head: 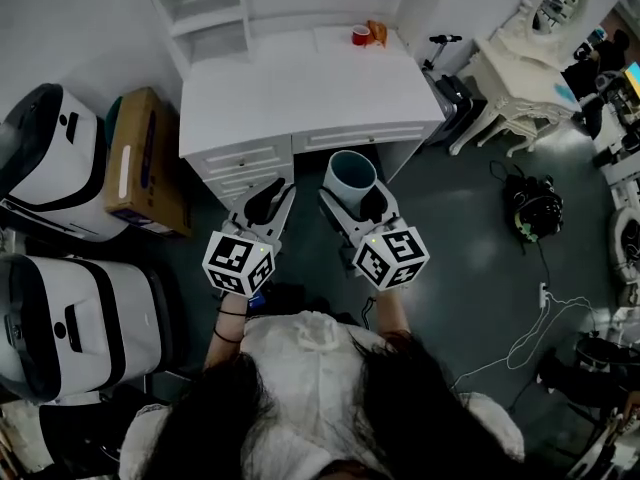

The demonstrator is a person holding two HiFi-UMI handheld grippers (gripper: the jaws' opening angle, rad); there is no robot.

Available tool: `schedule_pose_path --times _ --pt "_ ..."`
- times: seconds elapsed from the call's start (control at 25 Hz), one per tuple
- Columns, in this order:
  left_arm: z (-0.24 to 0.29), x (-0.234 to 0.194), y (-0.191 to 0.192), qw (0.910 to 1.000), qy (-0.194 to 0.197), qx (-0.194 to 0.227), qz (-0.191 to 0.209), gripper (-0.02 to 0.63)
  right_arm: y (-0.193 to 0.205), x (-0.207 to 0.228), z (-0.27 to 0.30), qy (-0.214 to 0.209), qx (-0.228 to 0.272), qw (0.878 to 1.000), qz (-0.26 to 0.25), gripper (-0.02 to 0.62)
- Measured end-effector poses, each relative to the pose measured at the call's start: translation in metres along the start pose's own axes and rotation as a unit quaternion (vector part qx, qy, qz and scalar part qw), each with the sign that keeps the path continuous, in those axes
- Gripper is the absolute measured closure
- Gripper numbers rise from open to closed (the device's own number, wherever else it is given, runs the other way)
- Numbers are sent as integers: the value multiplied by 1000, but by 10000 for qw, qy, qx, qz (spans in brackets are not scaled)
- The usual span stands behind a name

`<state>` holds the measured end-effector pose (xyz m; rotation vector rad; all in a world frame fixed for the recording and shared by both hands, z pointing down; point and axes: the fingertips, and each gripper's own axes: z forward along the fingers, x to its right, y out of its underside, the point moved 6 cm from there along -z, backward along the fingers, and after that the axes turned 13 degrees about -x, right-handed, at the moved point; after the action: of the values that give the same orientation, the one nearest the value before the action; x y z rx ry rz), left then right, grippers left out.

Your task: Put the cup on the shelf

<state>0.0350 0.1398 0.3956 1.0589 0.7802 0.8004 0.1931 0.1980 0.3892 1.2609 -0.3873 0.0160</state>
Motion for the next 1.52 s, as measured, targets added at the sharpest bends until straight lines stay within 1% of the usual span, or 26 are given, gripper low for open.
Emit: schedule_pose_path --times 0.2,0.48,0.6,0.76,0.92,1.28,1.52 --pt "-8 -23 -4 10000 -62 41 -2 515 -1 -12 22 -87 -78 9999 -44 245" --pt "-27 -70 -8 9997 -216 98 -43 515 -2 -39 72 -257 -184 9995 -65 245" --pt "-36 -89 -5 9995 -285 97 -61 515 -1 -50 91 -301 -211 9993 -72 245" --pt "-47 -111 1 9994 -337 -13 -15 515 1 -63 111 -325 -227 9992 -65 245" --pt "-54 -129 4 9992 -379 11 -130 515 3 -70 130 -360 -340 9987 -123 245" --pt "-48 -167 7 9979 -576 0 -309 515 -7 -72 180 -602 -485 9968 -221 245" --pt "-22 -203 -2 9961 -804 11 -353 515 -19 -53 234 -882 -537 9943 -248 245"
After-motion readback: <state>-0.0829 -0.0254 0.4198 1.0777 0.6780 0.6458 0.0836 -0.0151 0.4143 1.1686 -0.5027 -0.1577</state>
